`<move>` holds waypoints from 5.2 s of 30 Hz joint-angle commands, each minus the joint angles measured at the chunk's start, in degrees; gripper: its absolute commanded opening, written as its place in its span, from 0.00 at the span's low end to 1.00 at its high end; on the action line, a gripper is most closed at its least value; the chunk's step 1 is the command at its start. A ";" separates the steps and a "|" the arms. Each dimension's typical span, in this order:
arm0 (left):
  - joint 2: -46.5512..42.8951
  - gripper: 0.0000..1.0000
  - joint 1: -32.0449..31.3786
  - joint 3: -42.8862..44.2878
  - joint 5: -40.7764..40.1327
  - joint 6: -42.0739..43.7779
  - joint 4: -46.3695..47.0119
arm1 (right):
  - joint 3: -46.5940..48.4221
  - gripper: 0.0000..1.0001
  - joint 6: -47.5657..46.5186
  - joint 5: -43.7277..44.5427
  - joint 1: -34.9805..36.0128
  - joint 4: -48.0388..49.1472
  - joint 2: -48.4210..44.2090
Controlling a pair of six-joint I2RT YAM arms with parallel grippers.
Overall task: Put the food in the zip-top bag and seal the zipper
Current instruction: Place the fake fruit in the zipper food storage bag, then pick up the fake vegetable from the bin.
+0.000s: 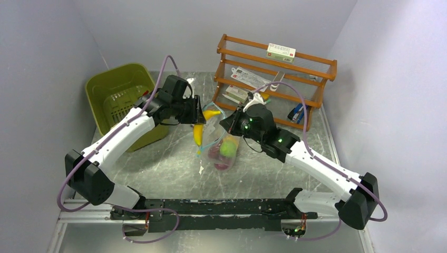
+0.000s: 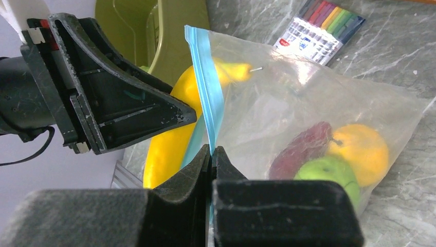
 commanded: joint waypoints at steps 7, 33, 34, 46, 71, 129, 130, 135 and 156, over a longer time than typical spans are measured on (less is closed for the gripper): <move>1.40 0.39 -0.79 2.84 0.00 1.07 0.45 | 3.47 0.00 -0.93 -1.85 0.05 1.81 2.15; -8.20 0.69 -0.60 2.56 3.37 2.53 7.40 | 3.33 0.00 -2.26 3.38 0.04 -1.56 -2.38; -8.55 0.69 -0.58 3.48 1.05 3.47 6.58 | 3.27 0.00 -2.05 4.20 0.08 -1.97 -2.99; -14.29 0.68 1.38 1.73 -27.99 11.36 5.10 | 7.39 0.00 -8.46 13.87 0.11 -14.32 -10.24; -5.29 0.70 40.11 -2.03 -16.73 15.28 4.45 | -4.07 0.00 -12.20 10.69 0.05 -12.20 -12.24; 34.60 0.50 43.19 10.47 0.71 10.00 20.53 | -1.11 0.00 -19.74 20.02 -0.49 -17.75 -7.21; 35.17 0.49 42.91 10.86 0.69 10.00 20.34 | -0.76 0.00 -19.99 20.12 -0.50 -18.15 -7.21; 37.41 0.47 42.61 12.77 -1.82 7.00 18.73 | -0.63 0.00 -20.06 20.88 -0.50 -18.78 -8.57; 34.21 0.18 42.58 12.76 -9.36 6.86 12.21 | 5.59 0.00 -13.59 21.32 -0.50 -24.84 -6.91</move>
